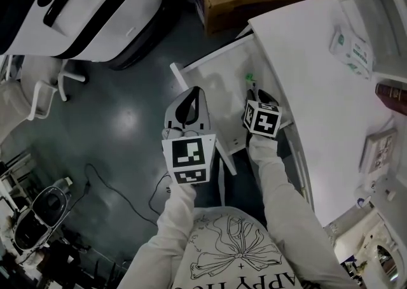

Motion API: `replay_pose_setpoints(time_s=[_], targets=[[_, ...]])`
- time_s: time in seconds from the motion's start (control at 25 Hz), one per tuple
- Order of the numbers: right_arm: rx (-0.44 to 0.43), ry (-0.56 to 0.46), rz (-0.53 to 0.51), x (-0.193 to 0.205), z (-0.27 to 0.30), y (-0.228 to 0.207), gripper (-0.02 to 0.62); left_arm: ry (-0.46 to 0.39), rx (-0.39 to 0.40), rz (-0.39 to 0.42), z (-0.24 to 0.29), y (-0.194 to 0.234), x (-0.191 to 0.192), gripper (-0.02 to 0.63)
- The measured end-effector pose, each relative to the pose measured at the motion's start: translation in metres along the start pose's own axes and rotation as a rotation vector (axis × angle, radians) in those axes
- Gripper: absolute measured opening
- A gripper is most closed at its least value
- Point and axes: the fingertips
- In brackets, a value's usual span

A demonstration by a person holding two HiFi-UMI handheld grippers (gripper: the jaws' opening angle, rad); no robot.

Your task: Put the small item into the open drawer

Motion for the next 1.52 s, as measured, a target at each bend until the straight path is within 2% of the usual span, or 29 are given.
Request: replay_pose_setpoints(time_s=[0.24, 0.36, 0.76, 1.08, 1.52], targets=[[0.017, -0.115, -0.023, -0.020, -0.046, 0.006, 0.120, -0.053, -0.001, 0.015, -0.018, -0.003, -0.022, 0.006], [0.017, -0.187, -0.040, -0.031, -0.079, 0.013, 0.097, -0.090, -0.002, 0.021, -0.032, -0.006, -0.036, 0.006], [-0.014, -0.485, -0.051, -0.070, -0.223, 0.027, 0.087, -0.217, 0.010, 0.048, -0.090, -0.028, -0.079, 0.006], [-0.007, -0.700, -0.067, -0.081, -0.332, 0.031, 0.081, -0.333, 0.023, 0.074, -0.144, -0.048, -0.114, 0.005], [0.039, -0.857, -0.109, -0.070, -0.413, 0.035, 0.060, -0.457, 0.019, 0.117, -0.206, -0.065, -0.139, 0.006]])
Point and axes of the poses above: the fingertips, and each gripper's own axes: z forward along the fingers, y to its left, x out of its underside, and after that the axes turned 15 degrees about y, right-handed
